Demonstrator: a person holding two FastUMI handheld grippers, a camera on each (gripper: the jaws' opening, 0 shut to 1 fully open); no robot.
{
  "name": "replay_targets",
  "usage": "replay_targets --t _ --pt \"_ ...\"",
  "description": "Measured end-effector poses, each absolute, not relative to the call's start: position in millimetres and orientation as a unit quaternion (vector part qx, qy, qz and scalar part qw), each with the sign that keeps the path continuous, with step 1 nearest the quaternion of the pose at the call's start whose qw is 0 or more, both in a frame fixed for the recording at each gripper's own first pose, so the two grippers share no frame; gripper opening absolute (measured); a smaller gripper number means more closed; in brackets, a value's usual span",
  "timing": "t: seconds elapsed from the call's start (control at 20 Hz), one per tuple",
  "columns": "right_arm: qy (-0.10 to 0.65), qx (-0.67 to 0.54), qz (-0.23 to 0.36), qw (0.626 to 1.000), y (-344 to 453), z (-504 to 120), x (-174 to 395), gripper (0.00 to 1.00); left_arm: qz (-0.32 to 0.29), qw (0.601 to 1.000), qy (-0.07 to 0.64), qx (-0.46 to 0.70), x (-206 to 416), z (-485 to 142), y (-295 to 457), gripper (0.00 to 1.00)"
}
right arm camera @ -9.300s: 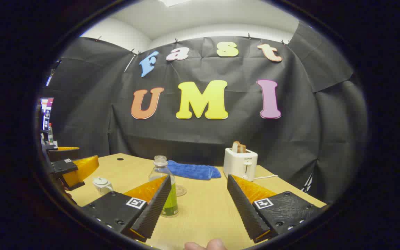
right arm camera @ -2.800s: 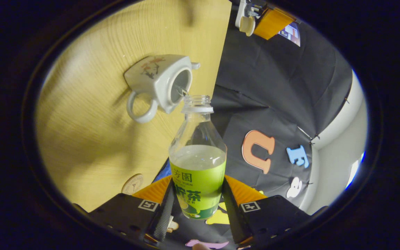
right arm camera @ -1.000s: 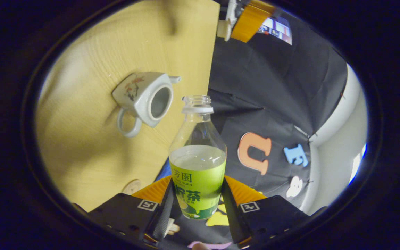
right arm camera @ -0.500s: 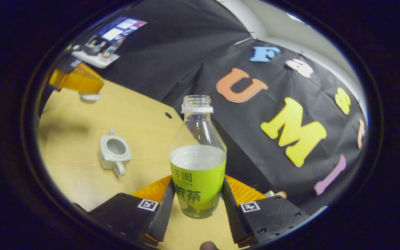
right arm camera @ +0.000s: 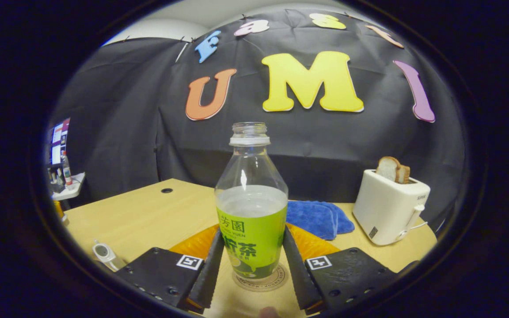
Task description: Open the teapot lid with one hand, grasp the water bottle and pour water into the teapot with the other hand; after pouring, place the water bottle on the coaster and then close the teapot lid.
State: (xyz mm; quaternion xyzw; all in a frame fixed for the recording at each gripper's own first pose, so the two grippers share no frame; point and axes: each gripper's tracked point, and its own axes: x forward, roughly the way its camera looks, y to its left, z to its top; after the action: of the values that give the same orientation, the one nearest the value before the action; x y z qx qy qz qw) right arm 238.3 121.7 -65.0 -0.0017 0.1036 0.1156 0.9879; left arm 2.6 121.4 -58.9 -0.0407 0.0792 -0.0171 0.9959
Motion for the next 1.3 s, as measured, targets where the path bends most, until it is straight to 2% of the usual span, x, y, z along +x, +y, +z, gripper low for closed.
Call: replay_targets --t 0.45,0.5,0.6,0.65,0.85,1.1,1.3 --pt "0.129 0.009 0.085 0.988 111.5 -98.8 252.9 0.73 -0.022 0.996 0.075 -0.033 1.7 -54.1 115.4 0.03" --pt "0.126 0.008 0.084 0.988 111.9 -95.6 251.9 0.76 -0.022 0.996 0.075 -0.034 2.1 -54.1 116.1 0.03" --pt "0.111 0.014 0.082 0.99 112.9 -85.8 249.7 0.98 -0.022 0.996 0.074 -0.033 1.1 -53.3 115.4 0.03" --pt "0.103 0.017 0.079 0.991 109.6 -75.6 242.2 0.98 -0.023 0.997 0.071 -0.032 1.4 -51.5 113.9 0.03" --pt "0.079 0.036 0.078 0.993 96.1 -57.2 191.7 0.98 -0.028 0.997 0.064 -0.03 1.9 -45.0 104.3 0.03" --pt "0.031 0.02 0.063 0.997 53.1 -20.7 79.0 0.97 -0.029 0.998 0.041 -0.022 7.8 -32.7 75.3 0.03" --pt "-0.003 0.009 0.045 0.999 27.5 -13.2 36.8 0.98 -0.026 0.999 0.04 -0.003 22.4 -36.0 62.1 0.03"
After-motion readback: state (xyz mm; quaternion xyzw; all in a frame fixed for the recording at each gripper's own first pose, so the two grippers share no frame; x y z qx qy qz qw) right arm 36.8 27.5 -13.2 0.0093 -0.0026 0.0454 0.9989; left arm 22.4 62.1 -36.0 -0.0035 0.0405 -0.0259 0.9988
